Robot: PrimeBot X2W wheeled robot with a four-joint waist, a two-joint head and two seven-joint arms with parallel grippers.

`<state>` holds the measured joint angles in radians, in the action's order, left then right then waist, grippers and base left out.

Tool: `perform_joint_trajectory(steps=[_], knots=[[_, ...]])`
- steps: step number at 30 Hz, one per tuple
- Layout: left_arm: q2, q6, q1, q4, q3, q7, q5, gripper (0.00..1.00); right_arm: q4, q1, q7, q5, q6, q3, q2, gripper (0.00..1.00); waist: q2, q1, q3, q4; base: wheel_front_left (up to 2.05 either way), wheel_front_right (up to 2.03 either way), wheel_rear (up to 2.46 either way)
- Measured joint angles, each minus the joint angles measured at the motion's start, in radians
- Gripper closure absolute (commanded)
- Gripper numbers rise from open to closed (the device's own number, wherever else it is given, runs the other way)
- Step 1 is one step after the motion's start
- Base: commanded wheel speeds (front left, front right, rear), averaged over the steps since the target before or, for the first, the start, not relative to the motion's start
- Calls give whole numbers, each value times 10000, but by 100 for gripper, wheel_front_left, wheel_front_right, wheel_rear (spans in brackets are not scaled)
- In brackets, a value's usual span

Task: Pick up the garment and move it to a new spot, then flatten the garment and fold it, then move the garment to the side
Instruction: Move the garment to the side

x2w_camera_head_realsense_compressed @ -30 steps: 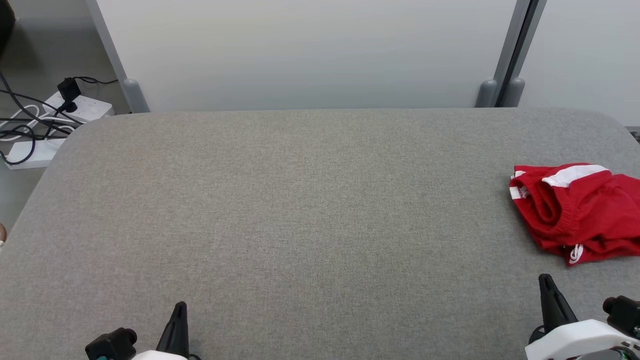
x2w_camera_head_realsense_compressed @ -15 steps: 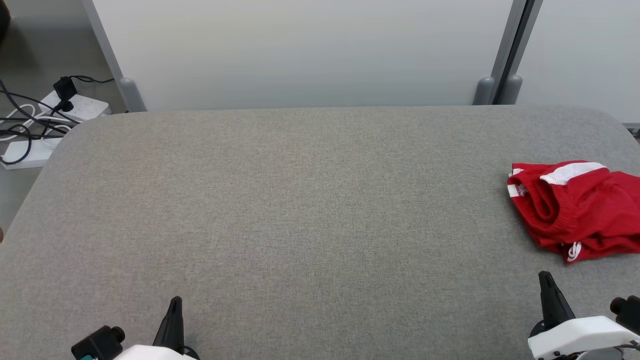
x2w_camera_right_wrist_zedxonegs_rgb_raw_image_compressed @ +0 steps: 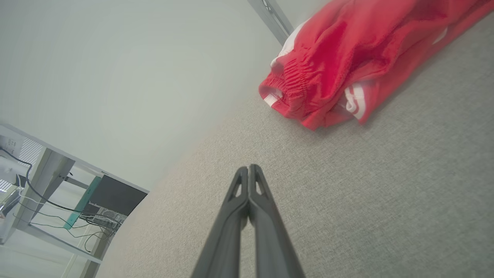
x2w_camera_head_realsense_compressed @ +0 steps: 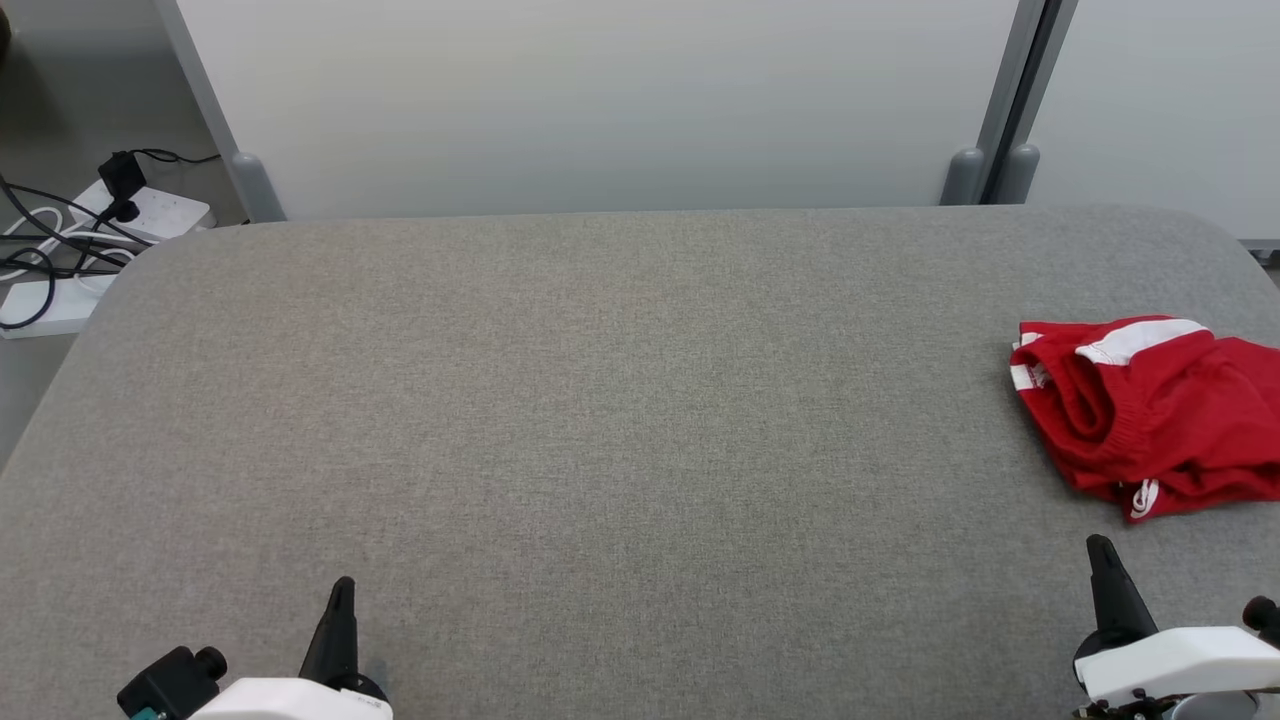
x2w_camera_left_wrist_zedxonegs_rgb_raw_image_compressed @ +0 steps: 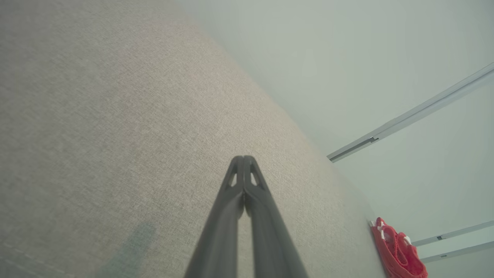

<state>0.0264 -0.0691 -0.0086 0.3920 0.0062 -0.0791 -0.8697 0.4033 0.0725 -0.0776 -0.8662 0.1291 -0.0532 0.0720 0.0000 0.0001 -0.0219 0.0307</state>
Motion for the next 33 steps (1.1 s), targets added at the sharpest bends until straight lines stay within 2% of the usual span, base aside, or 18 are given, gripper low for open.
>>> perform_joint_trajectory(steps=[33], knots=[[12, -194, -215, -587, 384, 928, -3647, 100, -640, 1, 915, -3630, 0, -374, -119, 100, 0, -1, 126, -154, 0, 0, 0]])
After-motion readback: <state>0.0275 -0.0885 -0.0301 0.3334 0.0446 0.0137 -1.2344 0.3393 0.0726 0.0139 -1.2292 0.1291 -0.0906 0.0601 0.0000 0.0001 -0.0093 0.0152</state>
